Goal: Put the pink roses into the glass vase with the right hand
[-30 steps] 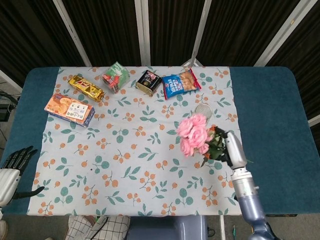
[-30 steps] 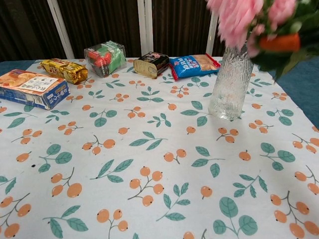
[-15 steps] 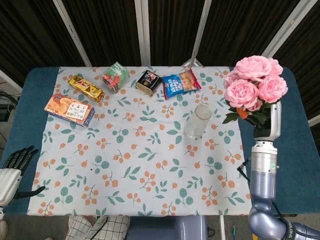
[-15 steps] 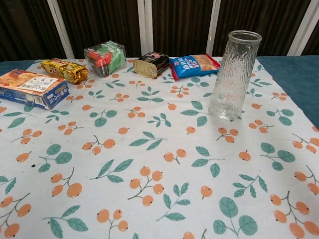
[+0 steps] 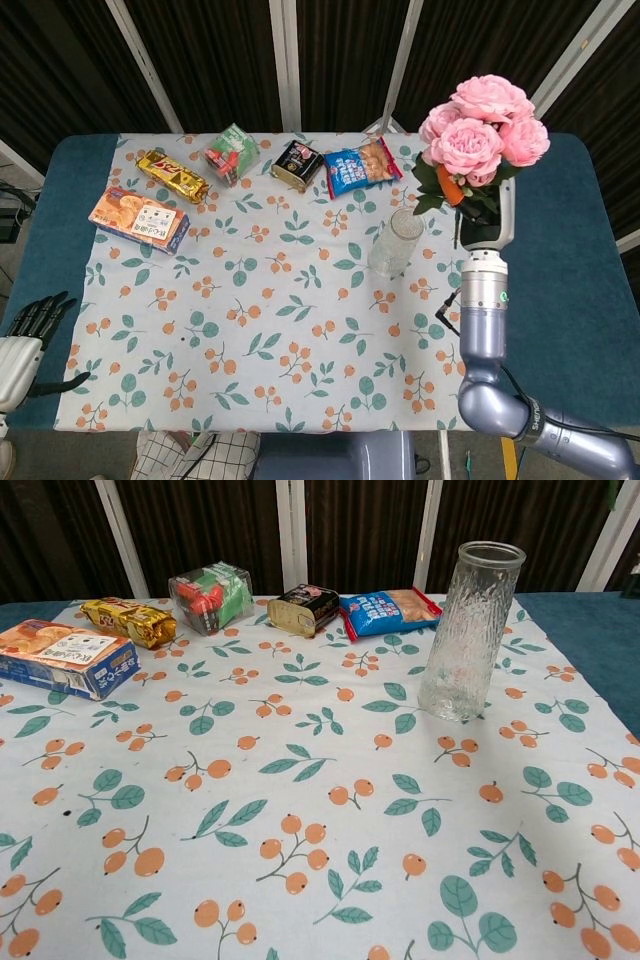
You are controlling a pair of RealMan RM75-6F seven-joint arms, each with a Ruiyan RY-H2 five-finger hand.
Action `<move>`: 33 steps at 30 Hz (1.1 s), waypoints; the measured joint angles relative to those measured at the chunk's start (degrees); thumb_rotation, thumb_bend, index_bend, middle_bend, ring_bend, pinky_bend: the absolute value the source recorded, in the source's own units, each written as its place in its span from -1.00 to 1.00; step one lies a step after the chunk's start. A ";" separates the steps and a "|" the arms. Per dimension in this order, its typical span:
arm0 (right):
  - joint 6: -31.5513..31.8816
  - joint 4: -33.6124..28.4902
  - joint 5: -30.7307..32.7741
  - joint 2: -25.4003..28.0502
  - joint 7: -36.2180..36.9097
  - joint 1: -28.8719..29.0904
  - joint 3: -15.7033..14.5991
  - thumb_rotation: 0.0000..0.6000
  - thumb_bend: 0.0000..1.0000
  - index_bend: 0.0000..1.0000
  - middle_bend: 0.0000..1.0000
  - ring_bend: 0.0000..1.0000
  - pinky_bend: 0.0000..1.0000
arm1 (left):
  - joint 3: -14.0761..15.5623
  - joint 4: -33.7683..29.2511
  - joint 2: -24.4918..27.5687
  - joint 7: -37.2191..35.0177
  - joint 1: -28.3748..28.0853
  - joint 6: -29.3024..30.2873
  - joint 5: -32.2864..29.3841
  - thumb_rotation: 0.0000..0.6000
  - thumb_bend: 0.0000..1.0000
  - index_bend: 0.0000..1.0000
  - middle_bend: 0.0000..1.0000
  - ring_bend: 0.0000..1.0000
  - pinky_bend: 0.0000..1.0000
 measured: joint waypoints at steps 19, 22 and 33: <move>-3.80 18.23 0.18 -9.45 5.73 10.47 0.81 1.00 -0.37 -0.05 -0.01 -0.02 -0.22 | -0.08 -0.14 0.51 -0.75 -0.37 -1.25 -0.98 1.00 -1.00 -1.00 -1.00 -1.00 -1.00; -4.58 20.74 0.52 -10.55 6.08 11.92 0.89 1.00 -0.37 -0.05 -0.01 -0.03 -0.22 | -0.18 -0.17 0.57 -0.92 -0.41 -1.34 -1.22 1.00 -1.00 -1.00 -1.00 -1.00 -1.00; -6.71 27.24 1.25 -13.46 7.64 14.90 0.81 1.00 -0.37 -0.06 -0.01 -0.03 -0.22 | -0.13 -0.26 0.91 -1.75 -0.56 -1.76 -1.38 1.00 -1.00 -1.00 -1.00 -1.00 -1.00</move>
